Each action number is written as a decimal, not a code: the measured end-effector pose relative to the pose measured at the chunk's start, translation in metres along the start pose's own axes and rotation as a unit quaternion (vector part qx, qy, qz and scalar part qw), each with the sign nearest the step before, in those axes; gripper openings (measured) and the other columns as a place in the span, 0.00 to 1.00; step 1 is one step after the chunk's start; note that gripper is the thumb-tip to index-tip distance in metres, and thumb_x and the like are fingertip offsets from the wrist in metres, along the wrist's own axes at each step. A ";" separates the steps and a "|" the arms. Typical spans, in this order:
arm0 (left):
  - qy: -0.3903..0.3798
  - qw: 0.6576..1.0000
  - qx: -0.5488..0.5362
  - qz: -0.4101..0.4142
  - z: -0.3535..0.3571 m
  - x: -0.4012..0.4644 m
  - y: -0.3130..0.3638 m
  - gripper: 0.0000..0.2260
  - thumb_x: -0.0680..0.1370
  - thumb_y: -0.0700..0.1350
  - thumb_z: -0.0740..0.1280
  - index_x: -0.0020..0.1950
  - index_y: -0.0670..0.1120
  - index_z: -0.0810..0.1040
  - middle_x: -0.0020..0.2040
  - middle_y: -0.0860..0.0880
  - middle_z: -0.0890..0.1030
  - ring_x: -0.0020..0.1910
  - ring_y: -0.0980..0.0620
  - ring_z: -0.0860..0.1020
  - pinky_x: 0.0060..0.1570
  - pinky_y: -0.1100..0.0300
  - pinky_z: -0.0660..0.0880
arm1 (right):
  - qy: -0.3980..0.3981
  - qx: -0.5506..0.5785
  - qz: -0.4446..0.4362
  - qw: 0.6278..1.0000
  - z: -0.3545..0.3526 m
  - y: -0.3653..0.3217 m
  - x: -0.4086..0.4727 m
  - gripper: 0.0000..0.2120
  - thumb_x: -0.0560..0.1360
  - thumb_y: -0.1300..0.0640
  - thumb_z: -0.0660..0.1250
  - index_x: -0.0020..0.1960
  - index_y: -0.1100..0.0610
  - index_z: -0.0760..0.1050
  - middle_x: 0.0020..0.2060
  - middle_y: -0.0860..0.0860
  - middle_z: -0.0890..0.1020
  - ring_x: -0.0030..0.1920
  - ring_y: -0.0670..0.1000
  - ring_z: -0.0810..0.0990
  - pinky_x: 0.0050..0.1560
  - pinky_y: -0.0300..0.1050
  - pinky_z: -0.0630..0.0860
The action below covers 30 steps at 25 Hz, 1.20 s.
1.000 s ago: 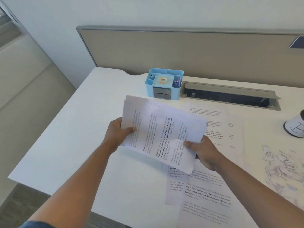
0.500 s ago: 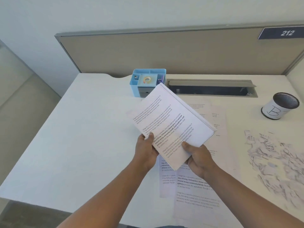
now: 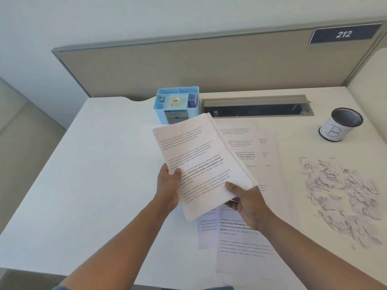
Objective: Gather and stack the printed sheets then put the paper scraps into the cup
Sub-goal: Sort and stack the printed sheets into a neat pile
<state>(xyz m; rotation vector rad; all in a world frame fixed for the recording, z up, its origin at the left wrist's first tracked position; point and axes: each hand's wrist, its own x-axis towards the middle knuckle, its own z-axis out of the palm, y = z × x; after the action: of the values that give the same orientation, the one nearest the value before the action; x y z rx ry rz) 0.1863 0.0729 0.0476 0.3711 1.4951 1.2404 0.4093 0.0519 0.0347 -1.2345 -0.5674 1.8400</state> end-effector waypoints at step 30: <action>-0.102 0.950 0.293 -0.039 -0.045 0.014 -0.083 0.11 0.85 0.37 0.61 0.64 0.50 0.77 0.56 0.48 0.87 0.53 0.44 0.86 0.58 0.41 0.81 | 0.238 -0.348 0.071 0.904 -0.110 0.011 -0.025 0.11 0.69 0.61 0.74 0.49 0.55 0.77 0.47 0.53 0.85 0.46 0.57 0.85 0.52 0.58 0.83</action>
<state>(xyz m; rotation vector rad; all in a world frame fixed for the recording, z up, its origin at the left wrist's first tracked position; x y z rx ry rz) 0.1737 0.0283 -0.0362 0.7970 1.6573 0.6482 0.5091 0.0169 -0.0056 -2.1708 -0.9067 1.3814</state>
